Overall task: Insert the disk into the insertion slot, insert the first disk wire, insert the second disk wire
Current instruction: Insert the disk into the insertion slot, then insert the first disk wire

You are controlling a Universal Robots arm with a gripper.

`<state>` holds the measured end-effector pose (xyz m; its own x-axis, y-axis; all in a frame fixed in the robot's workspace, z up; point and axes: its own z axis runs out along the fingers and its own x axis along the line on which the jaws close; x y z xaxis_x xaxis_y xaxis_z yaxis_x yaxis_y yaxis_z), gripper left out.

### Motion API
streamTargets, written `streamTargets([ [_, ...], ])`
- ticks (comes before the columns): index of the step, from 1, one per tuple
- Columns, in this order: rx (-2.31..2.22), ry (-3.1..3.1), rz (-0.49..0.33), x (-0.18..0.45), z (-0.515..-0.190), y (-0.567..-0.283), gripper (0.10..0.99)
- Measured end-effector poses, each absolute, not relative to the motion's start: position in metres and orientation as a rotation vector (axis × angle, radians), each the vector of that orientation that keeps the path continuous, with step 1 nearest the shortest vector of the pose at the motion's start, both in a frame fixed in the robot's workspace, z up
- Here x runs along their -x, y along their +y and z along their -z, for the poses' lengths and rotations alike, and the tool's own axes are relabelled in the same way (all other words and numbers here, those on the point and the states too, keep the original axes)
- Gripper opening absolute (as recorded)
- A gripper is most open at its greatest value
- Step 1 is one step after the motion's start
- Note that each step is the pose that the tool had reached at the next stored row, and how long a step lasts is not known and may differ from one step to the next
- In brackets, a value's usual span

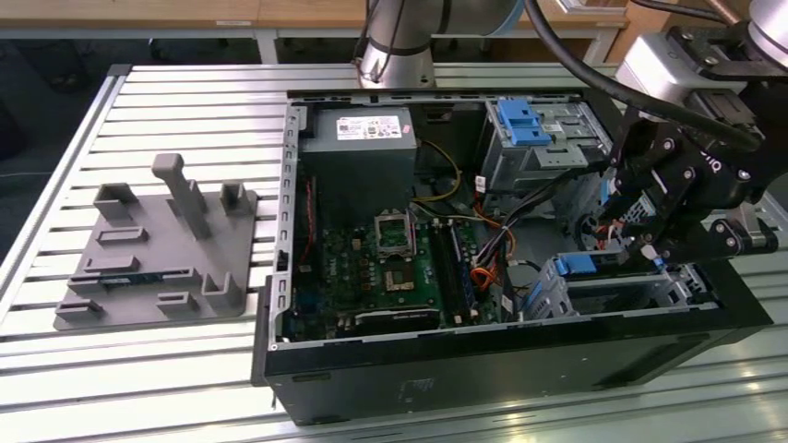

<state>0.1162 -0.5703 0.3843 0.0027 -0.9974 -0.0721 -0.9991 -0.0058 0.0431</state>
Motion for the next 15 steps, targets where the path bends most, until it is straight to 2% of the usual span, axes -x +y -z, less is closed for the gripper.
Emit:
streamTargets([
  [15, 2.213, 2.198, -0.128, -0.1162, -0.3841, -0.5701, 0.498],
])
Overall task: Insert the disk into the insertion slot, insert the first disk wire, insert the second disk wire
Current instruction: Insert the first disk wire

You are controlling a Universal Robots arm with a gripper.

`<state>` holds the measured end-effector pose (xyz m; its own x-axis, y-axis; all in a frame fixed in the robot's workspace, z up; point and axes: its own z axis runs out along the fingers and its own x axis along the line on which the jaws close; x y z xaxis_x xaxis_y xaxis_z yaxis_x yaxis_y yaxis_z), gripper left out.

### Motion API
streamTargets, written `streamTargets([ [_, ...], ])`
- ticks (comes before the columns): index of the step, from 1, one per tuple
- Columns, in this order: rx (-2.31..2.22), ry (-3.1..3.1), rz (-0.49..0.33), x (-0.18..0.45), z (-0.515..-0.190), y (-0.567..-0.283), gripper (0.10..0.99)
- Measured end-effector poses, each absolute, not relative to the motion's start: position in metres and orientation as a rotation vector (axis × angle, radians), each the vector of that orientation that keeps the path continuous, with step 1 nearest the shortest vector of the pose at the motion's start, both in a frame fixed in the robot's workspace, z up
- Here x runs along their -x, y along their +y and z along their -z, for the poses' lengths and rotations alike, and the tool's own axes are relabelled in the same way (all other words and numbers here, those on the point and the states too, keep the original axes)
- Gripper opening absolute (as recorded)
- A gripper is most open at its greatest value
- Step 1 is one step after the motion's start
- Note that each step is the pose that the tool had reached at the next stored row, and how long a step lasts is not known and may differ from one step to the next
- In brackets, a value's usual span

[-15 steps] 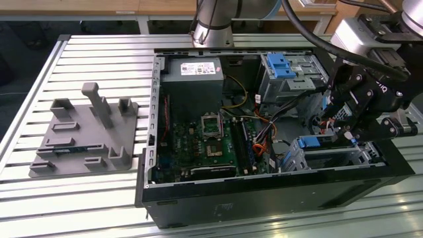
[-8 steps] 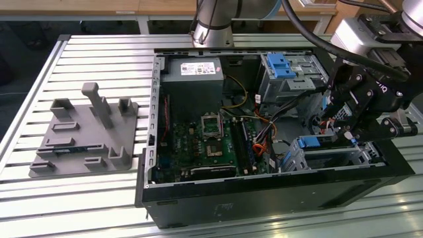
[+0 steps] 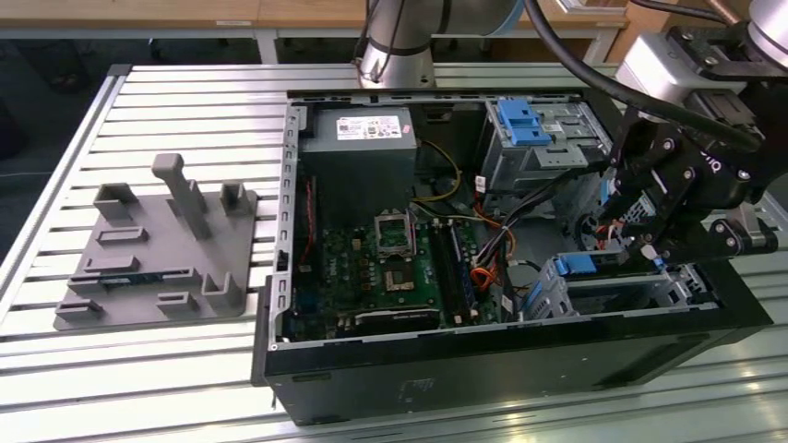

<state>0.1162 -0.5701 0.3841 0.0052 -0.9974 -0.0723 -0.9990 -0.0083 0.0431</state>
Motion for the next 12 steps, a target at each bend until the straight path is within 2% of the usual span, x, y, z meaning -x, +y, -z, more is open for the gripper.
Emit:
streamTargets([
  [12, 2.238, 2.226, -0.077, -0.125, -0.384, -0.537, 0.498],
])
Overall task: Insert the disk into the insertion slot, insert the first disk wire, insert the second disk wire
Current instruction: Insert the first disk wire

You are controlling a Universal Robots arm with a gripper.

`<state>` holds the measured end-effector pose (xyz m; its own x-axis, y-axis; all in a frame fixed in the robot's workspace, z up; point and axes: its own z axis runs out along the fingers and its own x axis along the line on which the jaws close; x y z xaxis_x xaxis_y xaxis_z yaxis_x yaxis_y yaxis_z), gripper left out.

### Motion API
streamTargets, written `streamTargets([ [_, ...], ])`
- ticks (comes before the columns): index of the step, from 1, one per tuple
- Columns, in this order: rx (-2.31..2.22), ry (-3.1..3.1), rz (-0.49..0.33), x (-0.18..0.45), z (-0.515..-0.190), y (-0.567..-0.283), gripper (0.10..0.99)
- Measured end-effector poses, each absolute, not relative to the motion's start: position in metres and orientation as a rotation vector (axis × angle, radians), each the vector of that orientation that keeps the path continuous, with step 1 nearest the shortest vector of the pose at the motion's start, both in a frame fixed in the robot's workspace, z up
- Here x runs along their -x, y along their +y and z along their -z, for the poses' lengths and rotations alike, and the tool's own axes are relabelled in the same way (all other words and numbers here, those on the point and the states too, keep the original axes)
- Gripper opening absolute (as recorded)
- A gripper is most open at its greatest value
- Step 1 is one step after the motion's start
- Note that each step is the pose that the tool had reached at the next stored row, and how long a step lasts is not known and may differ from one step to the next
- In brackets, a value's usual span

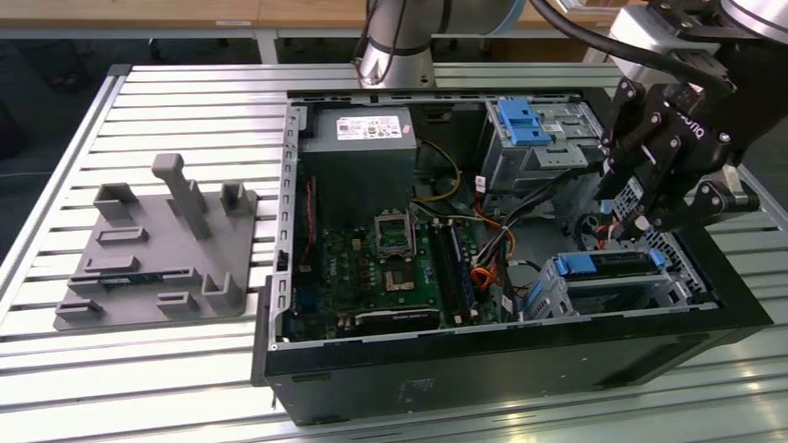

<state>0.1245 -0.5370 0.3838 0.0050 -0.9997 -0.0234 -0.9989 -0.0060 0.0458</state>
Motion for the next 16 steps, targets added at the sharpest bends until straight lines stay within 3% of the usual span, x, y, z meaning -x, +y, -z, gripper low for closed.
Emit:
streamTargets([
  [16, -2.171, -2.23, 0.042, -0.162, -0.379, -0.534, 0.498],
])
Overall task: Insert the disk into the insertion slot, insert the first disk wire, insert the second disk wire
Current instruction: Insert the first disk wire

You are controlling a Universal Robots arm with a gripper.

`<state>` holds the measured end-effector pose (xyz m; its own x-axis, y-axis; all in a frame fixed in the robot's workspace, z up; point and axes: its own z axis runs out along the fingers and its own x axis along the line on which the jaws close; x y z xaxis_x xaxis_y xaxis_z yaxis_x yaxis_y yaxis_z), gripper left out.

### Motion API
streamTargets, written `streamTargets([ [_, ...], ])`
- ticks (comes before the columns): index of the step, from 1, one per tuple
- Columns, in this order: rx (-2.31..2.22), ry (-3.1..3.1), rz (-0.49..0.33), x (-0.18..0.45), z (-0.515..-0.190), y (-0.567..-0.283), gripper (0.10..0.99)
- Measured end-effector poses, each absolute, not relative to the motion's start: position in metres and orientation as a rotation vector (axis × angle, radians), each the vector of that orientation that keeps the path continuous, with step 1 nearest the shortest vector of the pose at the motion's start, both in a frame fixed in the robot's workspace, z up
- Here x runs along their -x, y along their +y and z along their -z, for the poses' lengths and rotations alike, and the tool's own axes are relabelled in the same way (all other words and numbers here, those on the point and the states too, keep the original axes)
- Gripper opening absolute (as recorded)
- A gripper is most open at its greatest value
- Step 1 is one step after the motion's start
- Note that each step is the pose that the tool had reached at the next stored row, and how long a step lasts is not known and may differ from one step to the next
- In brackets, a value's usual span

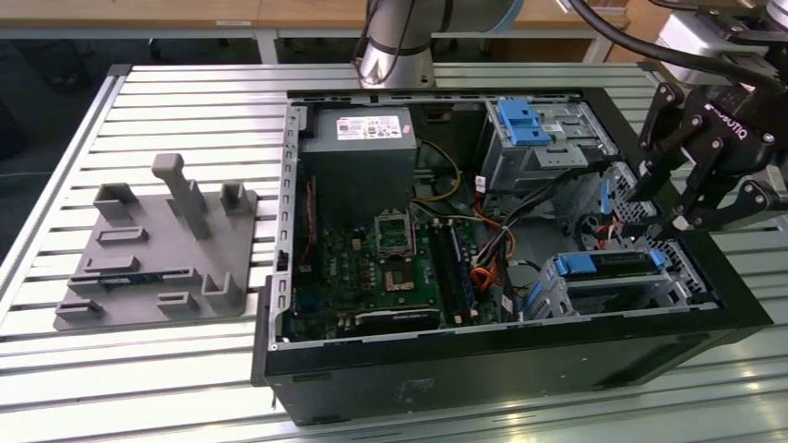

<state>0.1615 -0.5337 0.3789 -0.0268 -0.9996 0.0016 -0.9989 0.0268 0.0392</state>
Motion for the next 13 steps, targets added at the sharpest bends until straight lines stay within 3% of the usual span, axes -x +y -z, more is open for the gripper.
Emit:
streamTargets([
  [13, -2.142, -2.211, -0.013, -0.168, -0.367, -0.504, 0.498],
])
